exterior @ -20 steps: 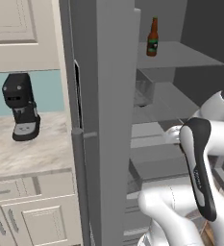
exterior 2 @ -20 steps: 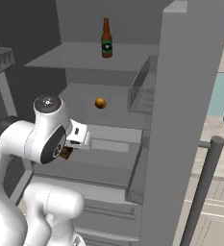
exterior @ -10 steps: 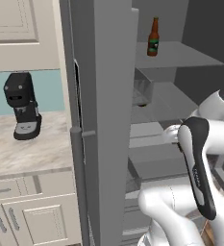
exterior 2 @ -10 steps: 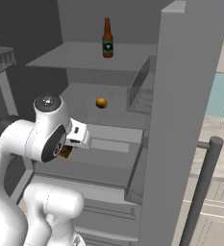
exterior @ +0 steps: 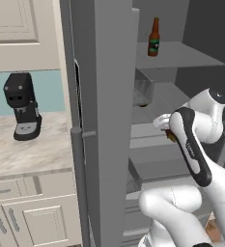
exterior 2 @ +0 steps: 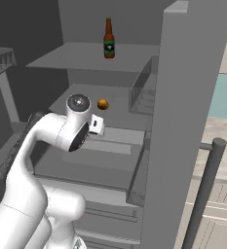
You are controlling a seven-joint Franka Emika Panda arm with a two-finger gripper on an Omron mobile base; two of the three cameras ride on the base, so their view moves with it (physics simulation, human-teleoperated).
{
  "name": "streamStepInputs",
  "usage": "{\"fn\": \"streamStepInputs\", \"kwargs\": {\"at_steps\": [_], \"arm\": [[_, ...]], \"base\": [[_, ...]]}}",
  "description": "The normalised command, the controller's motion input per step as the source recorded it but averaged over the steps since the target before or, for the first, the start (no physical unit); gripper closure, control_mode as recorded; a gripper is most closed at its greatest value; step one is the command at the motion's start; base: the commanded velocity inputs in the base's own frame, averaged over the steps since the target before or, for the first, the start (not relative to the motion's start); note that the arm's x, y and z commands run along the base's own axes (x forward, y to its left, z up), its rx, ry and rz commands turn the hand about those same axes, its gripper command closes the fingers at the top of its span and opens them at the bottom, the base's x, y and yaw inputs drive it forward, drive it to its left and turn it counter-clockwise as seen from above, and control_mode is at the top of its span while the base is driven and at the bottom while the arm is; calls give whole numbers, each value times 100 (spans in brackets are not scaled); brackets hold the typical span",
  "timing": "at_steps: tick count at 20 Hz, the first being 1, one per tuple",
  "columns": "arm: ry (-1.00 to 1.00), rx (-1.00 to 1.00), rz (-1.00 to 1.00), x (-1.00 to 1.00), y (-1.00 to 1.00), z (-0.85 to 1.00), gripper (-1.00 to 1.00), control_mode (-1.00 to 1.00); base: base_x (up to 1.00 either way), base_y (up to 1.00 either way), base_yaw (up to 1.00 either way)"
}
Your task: Place the beer on the top shelf of the fridge to keep it out of children's reach, and place the mango and sweet potato on lower shelves for easy access.
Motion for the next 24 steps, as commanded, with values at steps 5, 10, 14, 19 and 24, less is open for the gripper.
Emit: {"fn": "streamStepInputs", "kwargs": {"at_steps": [5,10,14,19,24], "arm": [[4,0,0,91,-2,9,100,-100],[8,0,0,87,-7,18,100,-100],[6,0,0,71,-24,0,100,-100],[1,-1,0,51,-35,-11,100,-100],[0,0,0,43,-40,-27,100,-100]], "base": [[0,0,0],[0,0,0],[0,0,0],[0,0,0],[0,0,0]]}}
